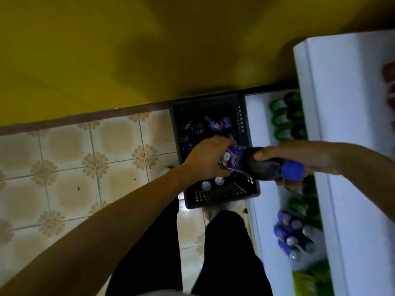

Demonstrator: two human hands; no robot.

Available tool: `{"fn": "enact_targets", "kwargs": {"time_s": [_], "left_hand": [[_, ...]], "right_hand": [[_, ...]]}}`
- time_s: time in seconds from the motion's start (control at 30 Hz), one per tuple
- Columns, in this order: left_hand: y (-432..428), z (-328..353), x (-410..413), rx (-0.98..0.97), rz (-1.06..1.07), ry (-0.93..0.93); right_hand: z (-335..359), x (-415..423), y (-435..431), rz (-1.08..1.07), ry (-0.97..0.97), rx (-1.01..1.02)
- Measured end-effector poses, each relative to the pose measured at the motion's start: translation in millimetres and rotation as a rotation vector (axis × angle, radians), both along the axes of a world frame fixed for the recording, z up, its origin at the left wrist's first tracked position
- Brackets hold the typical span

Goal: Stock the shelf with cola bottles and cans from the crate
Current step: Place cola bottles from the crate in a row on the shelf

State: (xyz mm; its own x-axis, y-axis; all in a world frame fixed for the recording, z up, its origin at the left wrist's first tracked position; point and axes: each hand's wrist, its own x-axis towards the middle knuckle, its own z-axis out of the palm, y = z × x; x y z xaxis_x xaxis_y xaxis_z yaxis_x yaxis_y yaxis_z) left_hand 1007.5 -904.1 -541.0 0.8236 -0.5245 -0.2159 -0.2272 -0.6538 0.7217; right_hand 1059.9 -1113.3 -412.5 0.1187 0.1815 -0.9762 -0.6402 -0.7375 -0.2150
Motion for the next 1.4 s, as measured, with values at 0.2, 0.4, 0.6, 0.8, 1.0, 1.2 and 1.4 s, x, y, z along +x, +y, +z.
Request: {"fn": "enact_targets", "kwargs": {"time_s": [0.2, 0.4, 0.6, 0.8, 1.0, 1.2, 1.4], "left_hand": [[16.0, 109.1, -10.1, -0.291, 0.117, 0.116], [59.1, 178.1, -15.8, -0.379, 0.135, 0.372], [50.8, 245.4, -2.6, -0.673, 0.1, 0.686], [36.6, 294.8, 7.6, -0.843, -0.067, 1.052], [-10.6, 343.1, 16.3, -0.951, -0.334, 1.218], [-93.2, 394.4, 16.2, -1.061, -0.603, 1.279], [-172.7, 423.6, 6.9, -1.031, -0.682, 1.166]], "right_hand": [[130.0, -23.7, 11.8, -0.219, -0.199, 0.093], [158.5, -79.3, 46.5, -0.73, -0.514, 0.252], [164.4, -110.9, 95.8, -0.822, -0.729, 0.357], [198.5, -115.1, 104.0, -1.003, -0.894, 0.547], [248.1, -116.4, 73.4, -0.991, -1.102, 0.552], [306.3, -128.7, 21.9, -1.176, -1.383, 0.318], [359.3, -145.9, -62.7, -1.374, -1.73, 0.185]]}}
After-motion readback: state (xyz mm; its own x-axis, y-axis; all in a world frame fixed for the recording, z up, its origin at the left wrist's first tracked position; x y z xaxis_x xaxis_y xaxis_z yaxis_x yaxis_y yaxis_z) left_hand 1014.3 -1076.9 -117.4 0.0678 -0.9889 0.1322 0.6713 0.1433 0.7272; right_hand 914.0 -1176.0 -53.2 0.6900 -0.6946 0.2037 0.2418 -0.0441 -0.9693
